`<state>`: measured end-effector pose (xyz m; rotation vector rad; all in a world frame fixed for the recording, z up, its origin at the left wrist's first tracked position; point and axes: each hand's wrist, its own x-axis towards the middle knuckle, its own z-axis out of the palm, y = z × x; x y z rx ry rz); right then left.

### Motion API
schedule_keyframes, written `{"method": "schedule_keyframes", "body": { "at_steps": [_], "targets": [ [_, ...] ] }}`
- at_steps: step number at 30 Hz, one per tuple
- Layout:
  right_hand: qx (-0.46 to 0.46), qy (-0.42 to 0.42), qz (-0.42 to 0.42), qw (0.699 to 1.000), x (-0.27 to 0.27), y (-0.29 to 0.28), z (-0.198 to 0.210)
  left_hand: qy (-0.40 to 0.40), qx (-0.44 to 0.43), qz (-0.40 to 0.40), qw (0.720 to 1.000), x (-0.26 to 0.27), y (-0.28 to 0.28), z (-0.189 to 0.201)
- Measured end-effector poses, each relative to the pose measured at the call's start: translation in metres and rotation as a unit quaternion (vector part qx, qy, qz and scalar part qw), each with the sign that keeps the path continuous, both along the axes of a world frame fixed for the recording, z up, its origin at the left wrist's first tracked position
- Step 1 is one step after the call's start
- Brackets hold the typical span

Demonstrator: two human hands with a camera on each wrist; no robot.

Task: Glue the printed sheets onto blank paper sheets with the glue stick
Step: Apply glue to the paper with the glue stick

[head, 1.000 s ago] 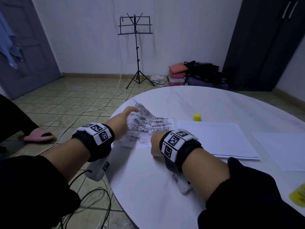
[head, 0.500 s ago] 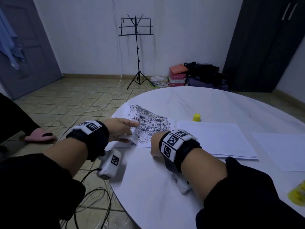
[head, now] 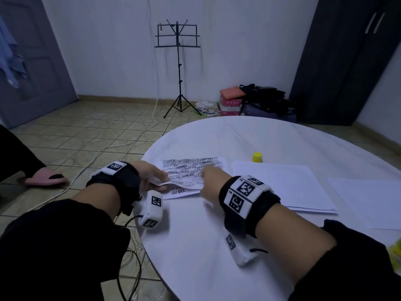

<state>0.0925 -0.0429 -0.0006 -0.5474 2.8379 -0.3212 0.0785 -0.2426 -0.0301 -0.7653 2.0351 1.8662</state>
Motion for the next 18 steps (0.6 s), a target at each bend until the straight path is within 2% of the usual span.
{"method": "schedule_keyframes", "body": {
  "at_steps": [3, 4, 7, 9, 13, 18],
  "targets": [
    [0.011, 0.08, 0.025, 0.996, 0.011, -0.011, 0.006, -0.037, -0.029, 0.005, 0.999, -0.006, -0.007, -0.003],
    [0.016, 0.073, 0.057, 0.996, 0.013, -0.016, 0.006, -0.042, -0.021, 0.004, 0.999, -0.01, -0.011, -0.006],
    [0.001, -0.02, 0.148, 0.989, 0.026, -0.03, 0.006, -0.054, -0.007, -0.007, 0.998, -0.011, -0.011, -0.003],
    [0.039, -0.042, 0.181, 0.982, 0.03, -0.038, 0.003, -0.046, -0.004, 0.001, 0.999, -0.005, -0.004, 0.002],
    [0.108, -0.041, 0.164, 0.98, 0.025, -0.04, -0.003, -0.02, -0.012, 0.004, 1.0, -0.005, -0.006, -0.001],
    [0.146, -0.034, 0.087, 0.985, 0.019, -0.021, 0.002, -0.021, -0.026, -0.013, 0.999, -0.007, -0.008, -0.003]
  ]
}}
